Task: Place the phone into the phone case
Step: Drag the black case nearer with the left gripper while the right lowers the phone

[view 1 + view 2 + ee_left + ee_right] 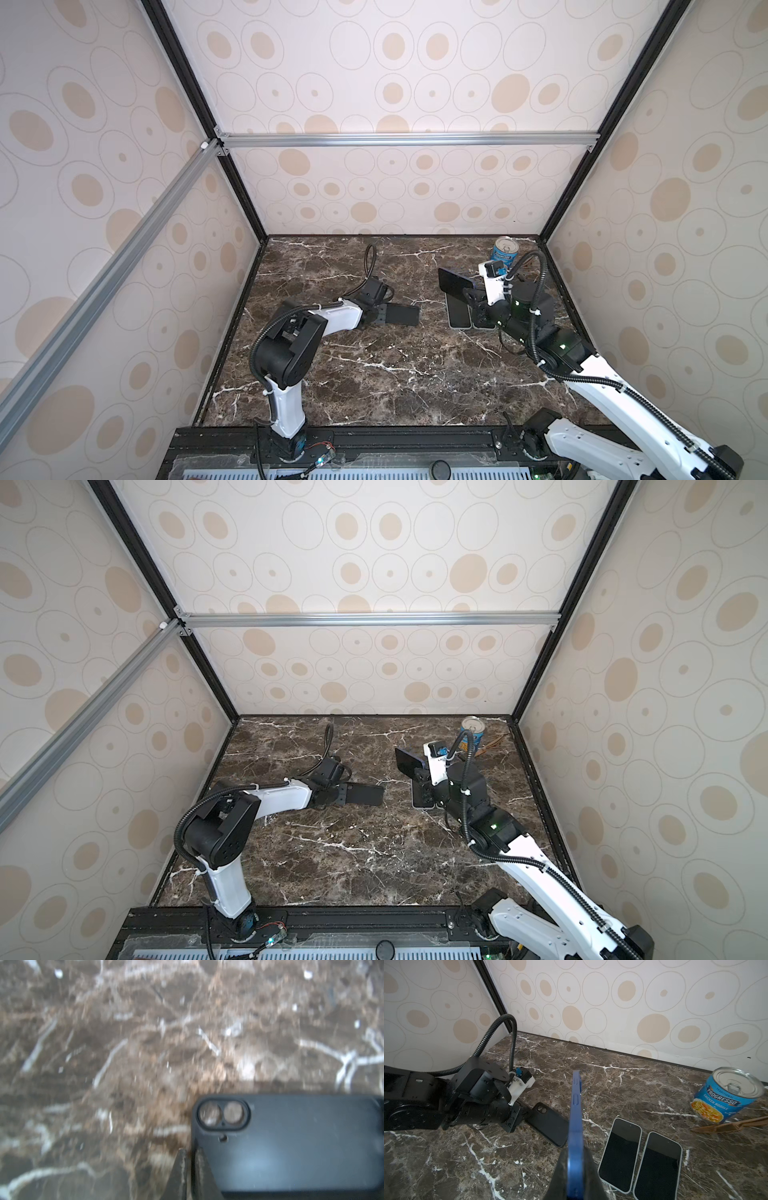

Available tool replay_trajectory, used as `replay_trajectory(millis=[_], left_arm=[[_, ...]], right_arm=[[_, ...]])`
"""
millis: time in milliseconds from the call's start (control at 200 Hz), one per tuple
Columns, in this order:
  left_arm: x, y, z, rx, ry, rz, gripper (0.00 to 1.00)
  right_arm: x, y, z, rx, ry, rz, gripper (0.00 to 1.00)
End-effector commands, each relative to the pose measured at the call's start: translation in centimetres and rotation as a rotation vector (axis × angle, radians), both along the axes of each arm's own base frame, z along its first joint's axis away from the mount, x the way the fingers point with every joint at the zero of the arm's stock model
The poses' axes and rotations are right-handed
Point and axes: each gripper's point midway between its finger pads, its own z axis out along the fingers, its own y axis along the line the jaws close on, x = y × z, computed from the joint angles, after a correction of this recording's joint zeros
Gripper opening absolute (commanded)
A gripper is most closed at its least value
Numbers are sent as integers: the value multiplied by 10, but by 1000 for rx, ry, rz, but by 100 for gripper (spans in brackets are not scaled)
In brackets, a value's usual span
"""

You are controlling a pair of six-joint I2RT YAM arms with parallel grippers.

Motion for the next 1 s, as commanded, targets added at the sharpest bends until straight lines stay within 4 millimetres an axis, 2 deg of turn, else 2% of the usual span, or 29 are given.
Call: replay_trajectory(millis=[0,195,330,455,605,710,815,995], left_arm=[[-42,21,-25,60,124,-37,10],[-70,30,-24,16,141,-40,9],[-75,33,-22,8,137,-25,9],[-66,28,-7,-23,93,-8,10],[-43,24,15,-31,20,13,13],[-27,20,21,-37,-4,8,16],[-18,14,19,-46,-1,-13,21],[-18,13,4,-60,33,-14,21]], right_arm=[[3,8,40,110,-69,20,0],[4,15,36,122,-29,39,0],[8,13,29,117,-28,20,0],[14,15,28,119,-23,10,0],[15,21,34,136,-11,28,0],[15,19,37,149,-15,18,0],[15,17,38,152,-13,3,0],[11,12,36,128,6,-5,0]])
